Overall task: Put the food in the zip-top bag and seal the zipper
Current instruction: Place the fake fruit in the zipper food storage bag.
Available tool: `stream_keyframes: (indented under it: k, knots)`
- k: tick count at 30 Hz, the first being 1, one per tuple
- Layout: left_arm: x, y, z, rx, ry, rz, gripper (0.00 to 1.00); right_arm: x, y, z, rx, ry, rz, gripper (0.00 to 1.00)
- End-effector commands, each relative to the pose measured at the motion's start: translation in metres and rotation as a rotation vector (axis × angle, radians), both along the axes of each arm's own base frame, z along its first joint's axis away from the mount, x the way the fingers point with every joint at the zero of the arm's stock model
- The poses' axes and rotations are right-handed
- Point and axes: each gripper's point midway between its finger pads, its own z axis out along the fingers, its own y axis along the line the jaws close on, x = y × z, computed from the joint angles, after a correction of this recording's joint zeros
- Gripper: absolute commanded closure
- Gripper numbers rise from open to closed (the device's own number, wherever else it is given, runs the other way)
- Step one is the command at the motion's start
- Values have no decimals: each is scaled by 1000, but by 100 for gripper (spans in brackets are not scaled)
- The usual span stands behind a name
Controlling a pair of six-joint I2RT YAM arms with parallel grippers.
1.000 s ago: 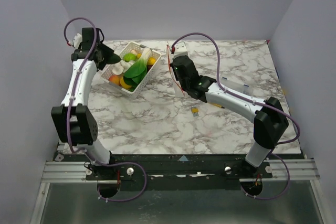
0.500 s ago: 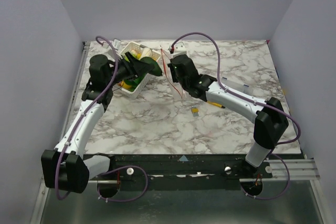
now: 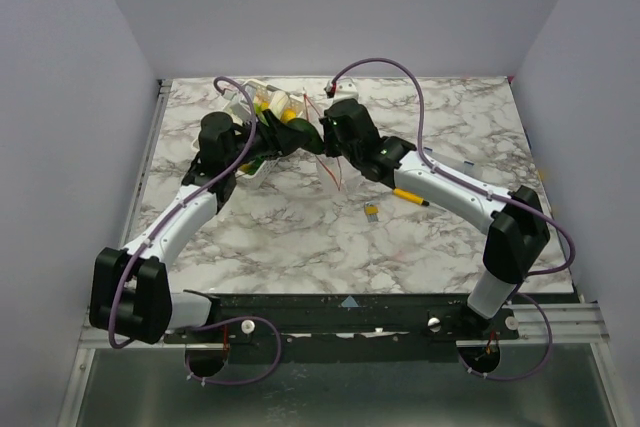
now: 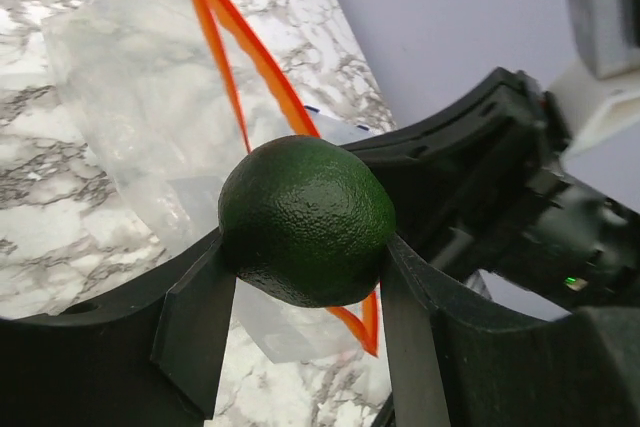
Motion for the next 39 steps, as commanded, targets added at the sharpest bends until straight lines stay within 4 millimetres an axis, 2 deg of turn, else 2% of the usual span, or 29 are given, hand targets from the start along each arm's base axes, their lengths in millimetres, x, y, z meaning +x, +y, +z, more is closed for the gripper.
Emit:
stream_keyframes:
  k: [1,4,10,15,19,22,23,29,34,39]
  knots:
    - [16,5,-23,75,21,78,100,-8,10,20,72,23,36,99]
    - [14,-3,-27,102,28,73,100,-9,13,24,88,25,48,99]
    - [14,2,-29,304,7,211,100,-6,13,29,83,20,39,99]
    - [11,2,-35,347,55,229,97,-6,12,32,83,16,31,99]
    - [4,-14,-35,312,78,153,82,-3,8,29,73,11,0,99]
    - [0,-24,-31,285,89,101,62,1,2,27,76,8,-45,99]
    - [-2,-25,-28,277,90,91,51,2,0,26,78,7,-59,99]
    - [-13,-35,-10,260,69,0,20,5,7,26,123,26,-72,99]
    - [-21,-33,7,271,37,-34,13,9,10,21,119,48,-86,99]
    - [-28,-12,23,289,-4,-21,13,10,2,22,119,50,-105,99]
